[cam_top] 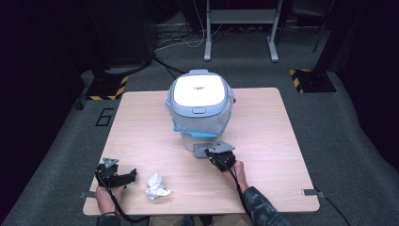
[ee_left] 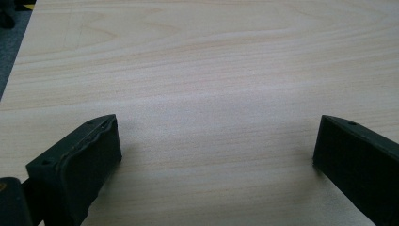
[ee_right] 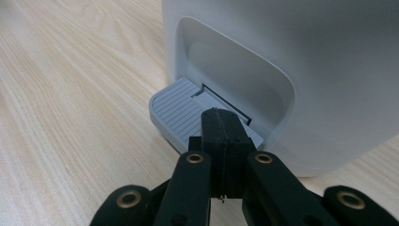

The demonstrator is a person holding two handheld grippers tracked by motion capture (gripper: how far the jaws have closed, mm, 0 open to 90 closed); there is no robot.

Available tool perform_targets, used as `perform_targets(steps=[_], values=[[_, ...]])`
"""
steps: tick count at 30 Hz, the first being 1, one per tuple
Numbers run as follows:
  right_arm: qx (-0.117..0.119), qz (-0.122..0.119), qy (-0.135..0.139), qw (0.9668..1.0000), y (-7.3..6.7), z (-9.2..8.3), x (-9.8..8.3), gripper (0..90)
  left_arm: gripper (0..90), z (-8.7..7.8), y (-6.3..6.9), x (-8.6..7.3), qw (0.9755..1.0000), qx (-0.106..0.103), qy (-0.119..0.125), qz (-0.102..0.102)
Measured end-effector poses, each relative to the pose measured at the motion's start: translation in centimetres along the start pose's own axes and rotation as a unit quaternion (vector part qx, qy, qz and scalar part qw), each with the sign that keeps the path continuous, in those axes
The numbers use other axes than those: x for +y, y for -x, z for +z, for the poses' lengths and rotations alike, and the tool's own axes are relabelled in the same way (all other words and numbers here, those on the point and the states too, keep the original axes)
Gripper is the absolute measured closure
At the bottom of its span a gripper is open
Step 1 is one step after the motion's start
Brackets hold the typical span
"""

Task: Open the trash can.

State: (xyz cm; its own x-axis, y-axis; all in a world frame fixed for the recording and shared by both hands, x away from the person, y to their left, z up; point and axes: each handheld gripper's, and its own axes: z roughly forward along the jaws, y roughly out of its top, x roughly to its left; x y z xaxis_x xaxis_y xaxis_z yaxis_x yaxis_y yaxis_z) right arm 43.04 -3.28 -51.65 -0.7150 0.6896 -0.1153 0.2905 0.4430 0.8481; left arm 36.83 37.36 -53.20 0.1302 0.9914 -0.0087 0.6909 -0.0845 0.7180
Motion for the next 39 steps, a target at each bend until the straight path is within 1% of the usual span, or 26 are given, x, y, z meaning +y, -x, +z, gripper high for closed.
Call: perform_targets(steps=[3, 4, 7, 9, 10, 11, 12, 15, 17, 18, 19, 20, 21, 22, 23, 24, 25, 27, 30, 31, 38, 39], values=[[0.003, 0.003, 0.000, 1.0000, 0.08, -0.01, -0.11, 90.0, 1.0, 0.01, -0.01, 0.00, 1.0000, 0.000, 0.000, 0.001], [0.003, 0.003, 0.001, 1.0000, 0.10, 0.02, -0.17, 90.0, 1.0, 0.00, 0.03, -0.01, 1.0000, 0.000, 0.000, -0.002], [0.001, 0.001, 0.003, 1.0000, 0.09, 0.05, -0.22, 90.0, 1.0, 0.00, 0.01, -0.01, 1.0000, 0.000, 0.000, -0.001], [0.001, 0.008, 0.001, 1.0000, 0.02, 0.07, -0.27, 90.0, 1.0, 0.00, 0.06, -0.02, 1.0000, 0.000, 0.000, -0.004], [0.002, 0.008, 0.002, 1.0000, 0.05, 0.09, -0.28, 90.0, 1.0, 0.01, 0.03, -0.01, 1.0000, 0.000, 0.001, -0.002], [0.000, 0.005, 0.001, 1.0000, 0.00, 0.13, -0.29, 90.0, 1.0, 0.00, -0.01, 0.00, 1.0000, 0.000, 0.000, 0.001], [-0.003, 0.003, 0.000, 1.0000, -0.07, 0.11, -0.29, 90.0, 1.0, 0.01, 0.04, -0.01, 1.0000, 0.000, 0.001, -0.003], [0.000, 0.001, -0.003, 1.0000, -0.07, 0.24, -0.36, 90.0, 1.0, 0.01, 0.00, 0.00, 1.0000, 0.000, 0.000, 0.001], [-0.001, -0.002, -0.010, 0.9999, -0.10, 0.37, -0.40, 90.0, 1.0, 0.01, 0.06, -0.02, 1.0000, 0.001, 0.001, -0.004], [-0.001, -0.004, -0.017, 0.9999, -0.14, 0.42, -0.44, 90.0, 1.0, 0.00, -0.01, 0.00, 1.0000, 0.000, 0.000, 0.001], [-0.004, -0.010, -0.025, 0.9996, -0.31, 0.61, -0.43, 90.0, 1.0, 0.02, 0.06, -0.02, 1.0000, 0.001, 0.001, -0.004], [-0.004, -0.010, -0.025, 0.9996, -0.31, 0.61, -0.43, 90.0, 1.0, 0.02, 0.05, -0.02, 1.0000, 0.000, 0.001, -0.003], [-0.007, -0.026, -0.024, 0.9994, -0.33, 0.79, -0.41, 90.0, 1.0, 0.01, 0.05, -0.02, 1.0000, 0.000, 0.001, -0.003], [-0.007, -0.026, -0.024, 0.9994, -0.33, 0.79, -0.41, 90.0, 1.0, 0.01, 0.05, -0.02, 1.0000, 0.001, 0.001, -0.003], [-0.003, -0.016, -0.021, 0.9996, -0.45, 0.81, -0.39, 90.0, 1.0, 0.01, 0.05, -0.02, 1.0000, 0.000, 0.001, -0.003], [-0.008, -0.023, -0.024, 0.9994, -0.35, 0.83, -0.42, 90.0, 1.0, 0.00, -0.02, 0.01, 1.0000, 0.000, 0.000, 0.001], [-0.014, -0.021, -0.023, 0.9994, -0.35, 0.88, -0.39, 90.0, 1.2, 0.01, 0.04, -0.02, 1.0000, 0.001, 0.001, -0.004], [-0.009, -0.019, -0.025, 0.9995, -0.10, 0.94, -0.39, 90.0, 1.3, 0.00, 0.04, -0.02, 1.0000, 0.001, 0.001, -0.003], [-0.010, -0.018, -0.026, 0.9994, -0.10, 0.98, -0.37, 90.0, 1.3, -0.01, 0.06, -0.03, 1.0000, 0.001, 0.000, -0.005], [-0.008, -0.007, -0.030, 0.9995, -0.20, 0.96, -0.37, 90.0, 1.3, 0.00, 0.04, -0.02, 1.0000, 0.001, 0.001, -0.003], [-0.007, -0.005, -0.029, 0.9995, -0.18, 0.92, -0.36, 90.0, 1.3, -0.01, 0.05, -0.03, 1.0000, 0.001, 0.000, -0.005], [-0.005, 0.005, -0.032, 0.9995, -0.33, 0.87, -0.35, 90.0, 1.4, 0.00, 0.03, -0.01, 1.0000, 0.001, 0.001, -0.003]])
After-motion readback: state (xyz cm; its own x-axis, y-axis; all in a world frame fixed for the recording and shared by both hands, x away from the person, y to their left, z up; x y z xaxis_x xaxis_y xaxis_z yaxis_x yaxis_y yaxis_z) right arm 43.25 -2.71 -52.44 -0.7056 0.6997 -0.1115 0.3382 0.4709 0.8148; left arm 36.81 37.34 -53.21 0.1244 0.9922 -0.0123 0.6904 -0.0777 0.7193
